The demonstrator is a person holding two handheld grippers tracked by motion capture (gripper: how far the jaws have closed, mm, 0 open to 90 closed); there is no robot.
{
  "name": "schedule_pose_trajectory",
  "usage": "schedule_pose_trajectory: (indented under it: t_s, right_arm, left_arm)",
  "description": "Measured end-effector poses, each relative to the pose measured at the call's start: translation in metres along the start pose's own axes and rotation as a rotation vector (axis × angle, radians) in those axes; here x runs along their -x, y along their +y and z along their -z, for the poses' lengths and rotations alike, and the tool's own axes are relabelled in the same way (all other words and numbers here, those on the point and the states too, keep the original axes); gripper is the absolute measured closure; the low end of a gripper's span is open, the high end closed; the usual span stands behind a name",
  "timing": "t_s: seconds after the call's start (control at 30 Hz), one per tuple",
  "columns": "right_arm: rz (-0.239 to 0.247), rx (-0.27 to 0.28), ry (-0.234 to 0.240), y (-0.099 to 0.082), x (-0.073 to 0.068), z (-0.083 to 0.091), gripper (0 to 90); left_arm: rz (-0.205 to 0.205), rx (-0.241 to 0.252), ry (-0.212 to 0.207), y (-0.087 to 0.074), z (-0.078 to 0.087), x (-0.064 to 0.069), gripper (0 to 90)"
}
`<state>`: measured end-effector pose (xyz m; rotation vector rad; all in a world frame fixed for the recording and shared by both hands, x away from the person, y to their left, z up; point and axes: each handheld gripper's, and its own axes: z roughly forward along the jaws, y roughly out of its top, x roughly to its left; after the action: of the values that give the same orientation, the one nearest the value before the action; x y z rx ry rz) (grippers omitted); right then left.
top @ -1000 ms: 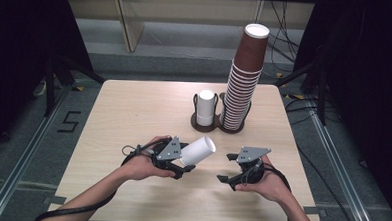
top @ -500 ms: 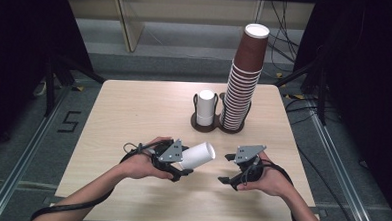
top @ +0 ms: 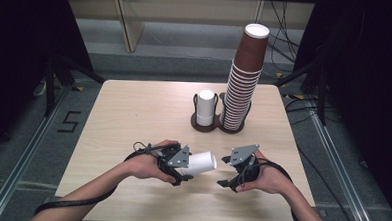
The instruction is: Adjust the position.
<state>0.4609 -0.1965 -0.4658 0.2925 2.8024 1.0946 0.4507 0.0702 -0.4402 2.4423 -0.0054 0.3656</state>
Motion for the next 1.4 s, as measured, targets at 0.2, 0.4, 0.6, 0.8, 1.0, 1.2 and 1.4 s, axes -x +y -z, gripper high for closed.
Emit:
schedule_pose_trajectory:
  t_s: [0.2, 0.4, 0.6, 0.8, 1.0, 1.2, 1.4]
  right_arm:
    - [0.027, -0.009, 0.006, 0.008, -0.001, -0.001, 17.6]
    - [0.036, -0.007, 0.019, 0.013, -0.004, -0.003, 17.5]
    - [0.033, -0.006, 0.024, 0.013, -0.005, -0.007, 17.5]
    - [0.047, -0.004, 0.016, 0.015, -0.004, -0.009, 17.5]
    - [0.075, 0.014, 0.035, 0.024, -0.005, -0.012, 17.5]
    - [0.076, 0.005, 0.053, 0.032, -0.007, -0.017, 17.5]
    - [0.098, 0.0, 0.073, 0.036, -0.009, -0.02, 23.1]
  left_arm:
    - [-0.033, -0.058, -0.02, 0.004, -0.005, 0.002, 28.5]
    - [-0.056, -0.092, -0.04, 0.007, -0.009, 0.003, 28.5]
    - [-0.059, -0.099, -0.047, 0.007, -0.01, 0.003, 28.5]
    - [-0.071, -0.105, -0.06, 0.009, -0.01, 0.004, 28.6]
    - [-0.078, -0.111, -0.072, 0.01, -0.013, 0.006, 28.6]
    - [-0.075, -0.107, -0.082, 0.011, -0.015, 0.008, 28.7]
    - [-0.079, -0.106, -0.085, 0.012, -0.015, 0.008, 28.7]
